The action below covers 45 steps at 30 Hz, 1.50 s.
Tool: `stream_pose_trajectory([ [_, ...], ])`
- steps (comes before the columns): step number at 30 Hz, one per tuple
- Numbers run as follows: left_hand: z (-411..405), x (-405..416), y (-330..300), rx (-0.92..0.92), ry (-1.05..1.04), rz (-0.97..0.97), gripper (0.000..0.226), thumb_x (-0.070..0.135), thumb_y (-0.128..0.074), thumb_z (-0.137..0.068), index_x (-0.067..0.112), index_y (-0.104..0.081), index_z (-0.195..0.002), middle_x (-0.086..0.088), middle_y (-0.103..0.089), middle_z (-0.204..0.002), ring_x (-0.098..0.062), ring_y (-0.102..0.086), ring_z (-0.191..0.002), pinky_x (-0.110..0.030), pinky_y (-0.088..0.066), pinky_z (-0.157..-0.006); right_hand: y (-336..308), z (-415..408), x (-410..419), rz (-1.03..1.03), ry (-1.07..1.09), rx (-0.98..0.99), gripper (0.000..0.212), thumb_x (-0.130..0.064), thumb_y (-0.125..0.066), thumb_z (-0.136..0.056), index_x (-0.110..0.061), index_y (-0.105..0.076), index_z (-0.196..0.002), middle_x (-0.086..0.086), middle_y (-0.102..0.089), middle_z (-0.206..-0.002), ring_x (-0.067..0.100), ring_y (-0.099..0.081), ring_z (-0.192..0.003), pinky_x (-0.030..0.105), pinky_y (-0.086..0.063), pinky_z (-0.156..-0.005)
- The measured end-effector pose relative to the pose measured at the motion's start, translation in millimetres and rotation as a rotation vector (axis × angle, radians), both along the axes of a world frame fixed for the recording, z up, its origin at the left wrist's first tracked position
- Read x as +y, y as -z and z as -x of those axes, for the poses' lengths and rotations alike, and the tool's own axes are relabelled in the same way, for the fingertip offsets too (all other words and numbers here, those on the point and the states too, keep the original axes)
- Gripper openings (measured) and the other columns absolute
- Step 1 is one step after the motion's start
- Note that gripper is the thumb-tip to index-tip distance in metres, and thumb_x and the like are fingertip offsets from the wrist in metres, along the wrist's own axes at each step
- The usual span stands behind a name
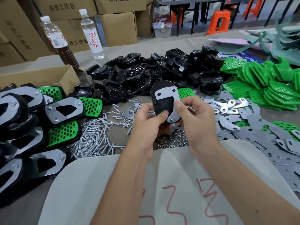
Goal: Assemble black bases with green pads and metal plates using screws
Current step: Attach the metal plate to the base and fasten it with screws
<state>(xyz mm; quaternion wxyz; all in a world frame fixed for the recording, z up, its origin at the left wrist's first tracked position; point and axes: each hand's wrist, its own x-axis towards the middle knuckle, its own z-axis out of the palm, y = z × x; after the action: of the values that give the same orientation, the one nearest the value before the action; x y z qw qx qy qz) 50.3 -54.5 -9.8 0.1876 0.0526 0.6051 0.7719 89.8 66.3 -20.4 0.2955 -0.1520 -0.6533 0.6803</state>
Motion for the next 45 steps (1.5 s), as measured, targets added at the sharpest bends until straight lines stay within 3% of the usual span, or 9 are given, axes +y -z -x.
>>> stream_pose_trajectory([
  [5, 3, -5, -2, 0.079, 0.003, 0.008, 0.01, 0.012, -0.062, -0.102, 0.019, -0.061, -0.11, -0.016, -0.078, -0.09, -0.034, -0.072, -0.066, -0.036, -0.061, -0.062, 0, 0, 0, -0.008, -0.067, 0.011, 0.022, -0.016, -0.067, -0.1, -0.018, -0.063, -0.078, 0.025, -0.066, -0.085, 0.022, -0.058, -0.072, 0.024, -0.052, -0.057],
  [10, 4, -9, -6, 0.092, 0.015, 0.028, 0.012, 0.032, -0.053, -0.109, 0.025, -0.063, -0.108, -0.018, -0.078, -0.088, -0.036, -0.073, -0.064, -0.035, -0.061, -0.057, -2, -1, 1, 0.037, -0.101, 0.011, 0.024, -0.014, -0.067, -0.1, -0.02, -0.065, -0.077, 0.009, -0.068, -0.075, 0.018, -0.061, -0.07, 0.024, -0.051, -0.056],
  [15, 4, -9, -7, 0.085, -0.034, 0.047, 0.016, 0.029, -0.051, -0.11, 0.019, -0.063, -0.111, -0.02, -0.078, -0.095, -0.038, -0.074, -0.068, -0.038, -0.062, -0.058, -5, -3, -1, 0.031, -0.155, 0.004, 0.025, -0.014, -0.067, -0.1, -0.021, -0.066, -0.077, 0.008, -0.071, -0.076, 0.017, -0.065, -0.071, 0.023, -0.052, -0.057],
  [20, 6, -6, -2, 0.141, -0.119, 0.08, 0.019, 0.021, -0.054, -0.107, 0.029, -0.071, -0.101, -0.004, -0.08, -0.099, -0.018, -0.076, -0.082, -0.043, -0.066, -0.074, -6, -4, -2, 0.014, -0.151, -0.013, 0.025, -0.013, -0.068, -0.1, -0.022, -0.067, -0.076, 0.001, -0.07, -0.076, 0.013, -0.063, -0.07, 0.024, -0.053, -0.058],
  [26, 6, -6, -4, 0.11, -0.149, 0.04, 0.017, 0.015, -0.057, -0.106, 0.022, -0.072, -0.102, 0.006, -0.077, -0.088, -0.017, -0.074, -0.075, -0.046, -0.066, -0.067, -8, -5, -2, 0.016, -0.173, -0.002, 0.031, -0.014, -0.068, -0.1, -0.028, -0.069, -0.073, 0.0, -0.07, -0.074, 0.012, -0.064, -0.067, 0.021, -0.052, -0.057],
  [31, 6, -8, -6, 0.057, -0.148, 0.048, 0.012, 0.015, -0.059, -0.104, 0.016, -0.071, -0.105, -0.013, -0.077, -0.105, -0.028, -0.074, -0.082, -0.056, -0.065, -0.074, -7, -4, -2, 0.021, -0.177, 0.005, 0.029, -0.012, -0.068, -0.1, -0.025, -0.068, -0.074, 0.003, -0.069, -0.073, 0.013, -0.064, -0.066, 0.021, -0.05, -0.055],
  [39, 7, -10, -9, 0.04, -0.149, 0.068, 0.017, 0.012, -0.059, -0.104, 0.02, -0.072, -0.098, -0.013, -0.076, -0.108, -0.028, -0.073, -0.081, -0.053, -0.066, -0.072, -2, -2, 0, -0.008, -0.192, 0.005, 0.025, -0.015, -0.069, -0.099, -0.023, -0.068, -0.076, 0.004, -0.07, -0.074, 0.012, -0.065, -0.064, 0.019, -0.049, -0.054],
  [42, 6, -12, -12, 0.038, -0.127, 0.058, 0.015, 0.01, -0.058, -0.104, 0.016, -0.072, -0.105, -0.016, -0.075, -0.112, -0.031, -0.072, -0.083, -0.06, -0.064, -0.076, -1, -1, -1, -0.033, -0.175, 0.006, 0.027, -0.015, -0.07, -0.099, -0.025, -0.068, -0.074, 0.009, -0.07, -0.075, 0.015, -0.064, -0.066, 0.024, -0.051, -0.056],
  [45, 7, -15, -15, 0.017, -0.097, 0.024, 0.019, 0.008, -0.052, -0.103, 0.011, -0.07, -0.107, -0.014, -0.074, -0.103, -0.036, -0.068, -0.085, -0.073, -0.057, -0.082, 1, 0, 1, -0.061, -0.143, 0.02, 0.024, -0.017, -0.071, -0.098, -0.023, -0.067, -0.075, 0.025, -0.067, -0.081, 0.038, -0.062, -0.069, 0.043, -0.054, -0.062],
])
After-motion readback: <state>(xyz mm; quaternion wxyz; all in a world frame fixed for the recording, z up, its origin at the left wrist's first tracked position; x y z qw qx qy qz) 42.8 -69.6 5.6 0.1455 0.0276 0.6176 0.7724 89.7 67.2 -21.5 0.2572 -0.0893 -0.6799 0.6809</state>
